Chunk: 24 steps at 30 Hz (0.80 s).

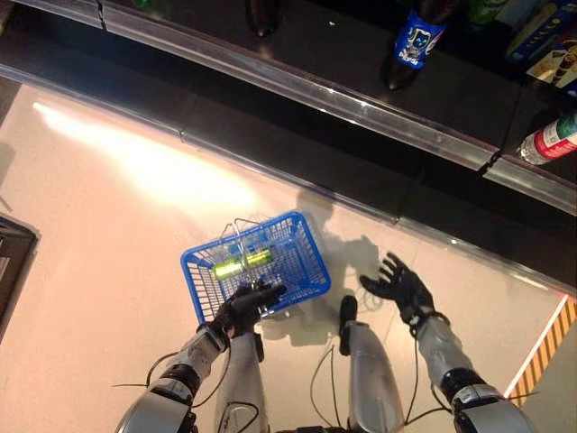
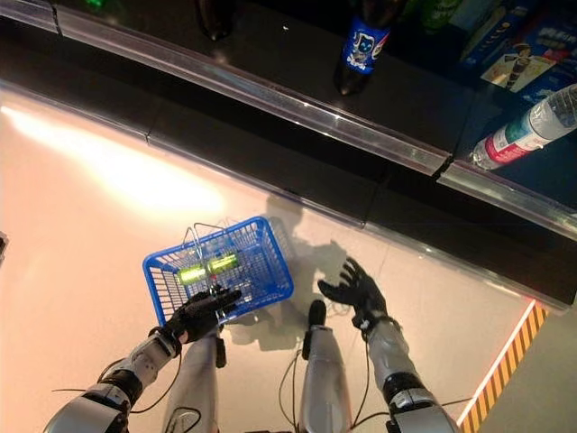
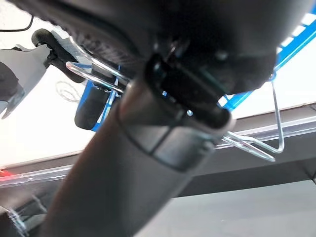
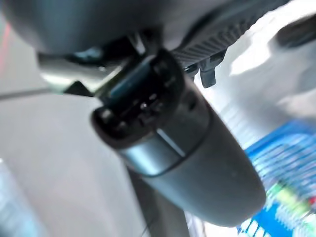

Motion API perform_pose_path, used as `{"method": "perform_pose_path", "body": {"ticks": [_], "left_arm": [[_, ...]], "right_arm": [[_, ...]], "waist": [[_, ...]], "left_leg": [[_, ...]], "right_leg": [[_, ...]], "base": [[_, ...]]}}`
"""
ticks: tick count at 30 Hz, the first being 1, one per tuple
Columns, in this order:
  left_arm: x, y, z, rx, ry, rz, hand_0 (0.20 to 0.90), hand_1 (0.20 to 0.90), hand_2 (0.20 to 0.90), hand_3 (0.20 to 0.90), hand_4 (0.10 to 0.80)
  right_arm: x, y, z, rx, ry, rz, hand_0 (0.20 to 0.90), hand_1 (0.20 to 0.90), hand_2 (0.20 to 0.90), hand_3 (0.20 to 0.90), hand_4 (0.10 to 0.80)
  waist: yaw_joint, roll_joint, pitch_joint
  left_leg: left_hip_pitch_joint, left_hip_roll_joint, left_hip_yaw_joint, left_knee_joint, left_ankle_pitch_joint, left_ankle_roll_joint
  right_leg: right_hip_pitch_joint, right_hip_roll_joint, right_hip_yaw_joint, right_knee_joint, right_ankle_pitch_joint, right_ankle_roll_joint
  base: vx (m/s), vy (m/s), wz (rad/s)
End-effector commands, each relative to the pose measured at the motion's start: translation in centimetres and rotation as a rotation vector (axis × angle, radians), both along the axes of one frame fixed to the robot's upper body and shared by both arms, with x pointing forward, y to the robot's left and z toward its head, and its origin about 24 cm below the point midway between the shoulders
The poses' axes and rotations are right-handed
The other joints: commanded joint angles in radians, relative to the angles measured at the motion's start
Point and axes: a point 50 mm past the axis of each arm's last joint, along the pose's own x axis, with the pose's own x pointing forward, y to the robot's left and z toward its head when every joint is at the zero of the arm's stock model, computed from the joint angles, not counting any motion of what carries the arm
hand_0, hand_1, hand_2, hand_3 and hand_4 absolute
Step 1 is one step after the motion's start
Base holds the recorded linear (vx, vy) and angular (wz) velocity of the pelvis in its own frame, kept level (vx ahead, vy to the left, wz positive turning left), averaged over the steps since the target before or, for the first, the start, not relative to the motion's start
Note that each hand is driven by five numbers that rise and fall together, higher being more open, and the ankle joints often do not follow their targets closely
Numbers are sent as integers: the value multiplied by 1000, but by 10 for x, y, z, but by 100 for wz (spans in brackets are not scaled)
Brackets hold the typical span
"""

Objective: Pick up the drink and place into the basket.

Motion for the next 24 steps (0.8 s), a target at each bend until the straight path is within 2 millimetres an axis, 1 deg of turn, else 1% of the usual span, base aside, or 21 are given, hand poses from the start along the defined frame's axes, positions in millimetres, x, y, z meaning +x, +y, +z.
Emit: {"method": "perform_pose_path", "body": {"ticks": [1, 3, 4, 5, 6, 7, 9, 15, 21, 24], "left_arm": [[-8, 1, 2, -90, -25, 18, 300, 300, 300, 200, 100], [-10, 3, 1, -90, -25, 25, 300, 300, 300, 200, 100], [-10, 3, 0, -90, -25, 26, 300, 300, 300, 200, 100], [-13, 4, -1, -93, -26, 32, 300, 300, 300, 200, 100], [-16, 5, -3, -95, -25, 38, 300, 300, 300, 200, 100], [-16, 6, -3, -95, -25, 39, 300, 300, 300, 200, 100], [-19, 9, -4, -99, -29, 57, 300, 300, 300, 200, 100], [-21, 16, -5, -113, -32, 111, 300, 300, 300, 200, 100], [-25, 27, -8, -113, -23, 173, 300, 300, 300, 200, 100], [-27, 30, -10, -113, -17, 189, 300, 300, 300, 200, 100]], "right_arm": [[16, 7, 67, -64, -322, 17, 900, 900, 900, 900, 800], [16, 11, 92, -101, -436, 26, 900, 900, 900, 900, 800], [16, 11, 94, -103, -442, 27, 900, 900, 900, 900, 800], [14, 14, 111, -115, -511, 33, 900, 900, 900, 900, 800], [11, 16, 122, -123, -578, 34, 900, 900, 900, 900, 800], [10, 16, 124, -125, -586, 35, 900, 900, 900, 900, 800], [3, 18, 147, -132, -714, 38, 900, 900, 900, 900, 800], [-11, 15, 182, -147, -910, 16, 900, 900, 900, 900, 800], [-22, 6, 209, -128, -1058, -59, 900, 900, 900, 900, 800], [-27, 1, 219, -115, -1112, -102, 900, 900, 900, 900, 800]], "waist": [[16, -54, -16], [11, -60, -13], [11, -61, -12], [8, -65, -8], [6, -67, -6], [5, -68, -6], [-2, -72, 1], [-7, -67, 17], [-9, -67, 27], [-7, -66, 32]], "left_leg": [[-10, 3, 0, 173, -151, 40], [-8, 4, 3, 171, -153, 42], [-8, 5, 4, 171, -153, 42], [-3, 7, 7, 170, -154, 43], [0, 9, 10, 170, -156, 44], [1, 10, 10, 169, -156, 44], [7, 13, 17, 162, -156, 46], [15, 17, 26, 155, -156, 48], [24, 23, 30, 152, -156, 47], [23, 27, 29, 161, -159, 46]], "right_leg": [[8, -25, 24, -196, 217, -7], [13, -22, 24, -202, 217, -7], [14, -22, 24, -202, 217, -7], [22, -20, 24, -206, 215, -7], [29, -20, 24, -212, 215, -7], [29, -19, 24, -213, 215, -6], [38, -19, 28, -225, 218, -3], [54, -22, 28, -237, 217, -1], [68, -21, 27, -240, 210, -4], [71, -23, 22, -232, 204, -5]], "base": [[0, 0, 0], [17, -7, 0], [36, 2, 1], [42, 19, 1], [43, 20, 0], [46, 33, 1], [15, 19, -1], [14, 38, -4], [8, 8, 0], [10, 6, 0]]}}
